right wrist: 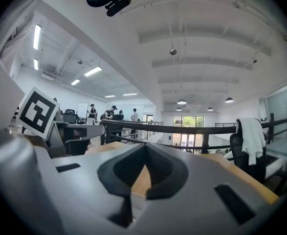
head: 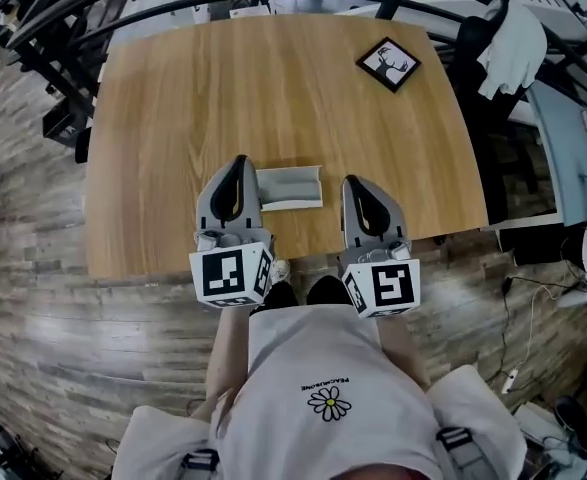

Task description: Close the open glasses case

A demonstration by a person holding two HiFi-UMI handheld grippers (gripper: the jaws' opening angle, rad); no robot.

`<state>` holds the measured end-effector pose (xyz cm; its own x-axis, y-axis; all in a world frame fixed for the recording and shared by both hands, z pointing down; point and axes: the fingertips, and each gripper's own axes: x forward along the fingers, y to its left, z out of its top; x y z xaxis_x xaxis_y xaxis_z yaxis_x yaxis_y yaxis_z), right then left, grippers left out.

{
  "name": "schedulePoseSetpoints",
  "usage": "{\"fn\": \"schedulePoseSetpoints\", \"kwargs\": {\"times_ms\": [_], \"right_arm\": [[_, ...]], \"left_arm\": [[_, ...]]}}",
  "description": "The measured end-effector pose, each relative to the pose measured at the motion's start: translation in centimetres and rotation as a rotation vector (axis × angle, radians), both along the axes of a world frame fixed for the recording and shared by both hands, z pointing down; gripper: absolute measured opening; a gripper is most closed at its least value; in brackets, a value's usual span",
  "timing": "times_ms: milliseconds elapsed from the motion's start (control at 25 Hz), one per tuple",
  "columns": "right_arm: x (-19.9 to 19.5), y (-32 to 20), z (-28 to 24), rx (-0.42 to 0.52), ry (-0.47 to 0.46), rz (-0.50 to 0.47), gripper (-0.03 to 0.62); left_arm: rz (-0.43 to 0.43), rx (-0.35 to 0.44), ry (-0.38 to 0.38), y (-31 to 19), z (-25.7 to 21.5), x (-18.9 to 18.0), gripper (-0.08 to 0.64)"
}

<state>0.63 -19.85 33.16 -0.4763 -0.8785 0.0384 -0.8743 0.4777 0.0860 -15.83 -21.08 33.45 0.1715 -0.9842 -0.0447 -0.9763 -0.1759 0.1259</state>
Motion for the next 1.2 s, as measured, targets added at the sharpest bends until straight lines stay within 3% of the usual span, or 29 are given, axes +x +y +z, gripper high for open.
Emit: {"fn": "schedulePoseSetpoints", "kwargs": {"times_ms": [400, 600, 1040, 1200], "right_arm": [[0.6, -6.4, -0.7, 0.016, -0.033, -0.018, 0.008], [-0.5, -7.1, -1.1, 0.028, -0.051, -0.075, 0.008], [0.0, -6.8, -1.4, 0.050, -0.085, -0.130, 0.008], [0.4, -7.2, -0.4, 0.010, -0.078, -0.122, 0.008]], "left_arm": [[-0.040, -0.013, -0.053, -3.8, -0.9, 0.5, 0.017], [-0.078, -0.021, -0.010, -4.0, -0.7, 0.2, 0.017], [-0.073, -0.031, -0.042, -4.4, 0.0, 1.9, 0.017], [-0.060, -0.046, -0.061, -4.9, 0.7, 2.5, 0.018]]}}
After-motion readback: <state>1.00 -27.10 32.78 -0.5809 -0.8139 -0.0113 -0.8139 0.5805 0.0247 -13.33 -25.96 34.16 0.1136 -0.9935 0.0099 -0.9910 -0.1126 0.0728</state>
